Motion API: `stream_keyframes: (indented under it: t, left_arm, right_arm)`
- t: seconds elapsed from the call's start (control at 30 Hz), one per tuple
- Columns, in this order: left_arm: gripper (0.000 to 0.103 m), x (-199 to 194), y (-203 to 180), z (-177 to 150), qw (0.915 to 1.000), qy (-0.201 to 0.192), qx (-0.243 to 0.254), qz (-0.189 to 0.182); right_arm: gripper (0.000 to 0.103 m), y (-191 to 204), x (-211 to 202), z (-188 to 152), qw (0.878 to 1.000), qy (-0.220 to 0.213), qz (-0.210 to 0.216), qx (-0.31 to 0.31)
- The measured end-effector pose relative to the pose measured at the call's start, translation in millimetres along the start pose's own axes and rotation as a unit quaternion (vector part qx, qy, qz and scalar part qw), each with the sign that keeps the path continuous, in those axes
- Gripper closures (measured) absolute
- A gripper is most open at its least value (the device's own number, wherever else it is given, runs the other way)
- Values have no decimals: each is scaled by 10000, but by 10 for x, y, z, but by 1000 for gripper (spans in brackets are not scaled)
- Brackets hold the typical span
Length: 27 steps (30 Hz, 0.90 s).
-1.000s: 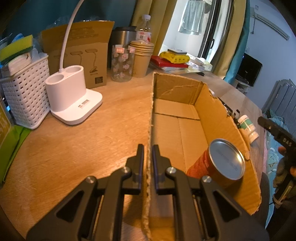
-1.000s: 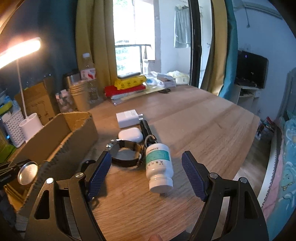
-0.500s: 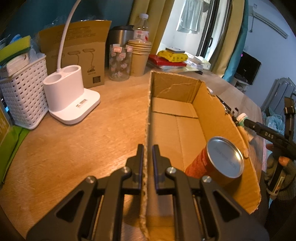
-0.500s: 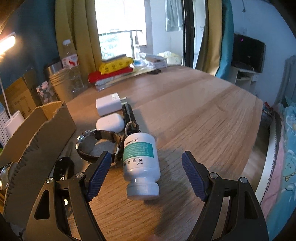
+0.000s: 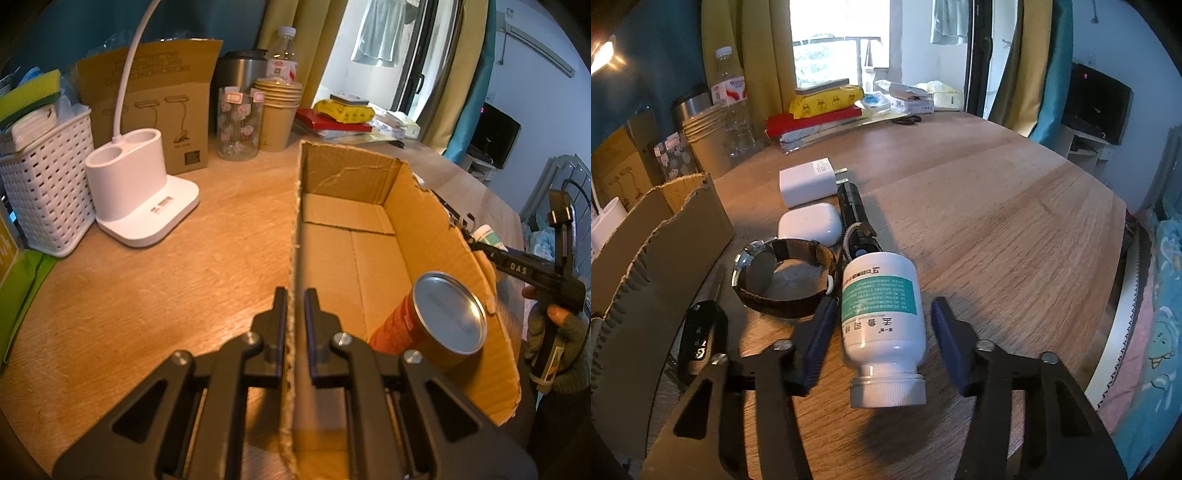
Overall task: Organize rigid objects
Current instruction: 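Move the right tool to the white pill bottle and grasp it, then lift the pill bottle with the right tool and carry it over the box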
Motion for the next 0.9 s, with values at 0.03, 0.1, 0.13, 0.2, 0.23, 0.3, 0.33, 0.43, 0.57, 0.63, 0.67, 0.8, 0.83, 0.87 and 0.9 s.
stream_keyframes:
  t: [0.03,0.1,0.13,0.2,0.23,0.3,0.33,0.43,0.57,0.63,0.67,0.8,0.83,0.87,0.9]
  left_arm:
    - [94,-1,0,0,10000,0,-2,0]
    - [94,0,0,0,10000,1,-2,-1]
    - [94,0,0,0,10000,1,-4,-2]
    - [94,1,0,0,10000,6,-4,-3]
    - [94,-1,0,0,10000,4,-5,-3]
    - [94,0,1,1,10000,1,-5,-3]
    - [94,0,0,1,10000,3,-4,-3]
    - [94,0,1,2,10000,5,-6,-2]
    - [94,-4,-11,-18,10000,11,5,-6]
    - [94,-4,-11,-20,10000,16,-1,-10]
    - [94,-4,-17,-26,10000,26,-5,-13]
    - [94,6,-22,-40,10000,36,-7,-25]
    - [94,5,-24,-42,10000,36,-6,-24]
    - [94,6,-23,-40,10000,36,-6,-24]
    - [94,9,-21,-37,10000,37,-4,-25]
  right_arm:
    - [54,-10,5,3,10000,6,7,16]
    - [57,-25,-1,7,10000,-11,12,45]
    - [57,-25,1,8,10000,-8,20,47]
    - [58,-25,-6,6,10000,-13,13,34]
    - [58,-27,-2,8,10000,-16,15,33]
    - [58,-27,-6,9,10000,-23,20,37]
    - [58,-28,-11,10,10000,-30,19,41]
    - [58,-37,-38,19,9999,-88,25,69]
    - [58,-46,-92,28,9998,-174,37,90]
    - [58,-48,-131,38,9997,-243,25,99]
    - [58,-47,-154,44,9996,-280,20,102]
    - [58,-26,-274,84,9990,-440,42,108]
    - [58,-19,-300,94,9988,-468,50,97]
    - [58,-7,-338,108,9986,-513,50,81]
    - [58,4,-372,118,9985,-547,55,75]
Point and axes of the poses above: each gripper's, at about its wrist camera, not at the fingertips, and x roughly the way its jaws point, y to its left, z to its top, the point moved 4 cm from there along x, roughly the way its jaws point, and after that the axes turned 4 degrees about -z, right-handed, at the moved point
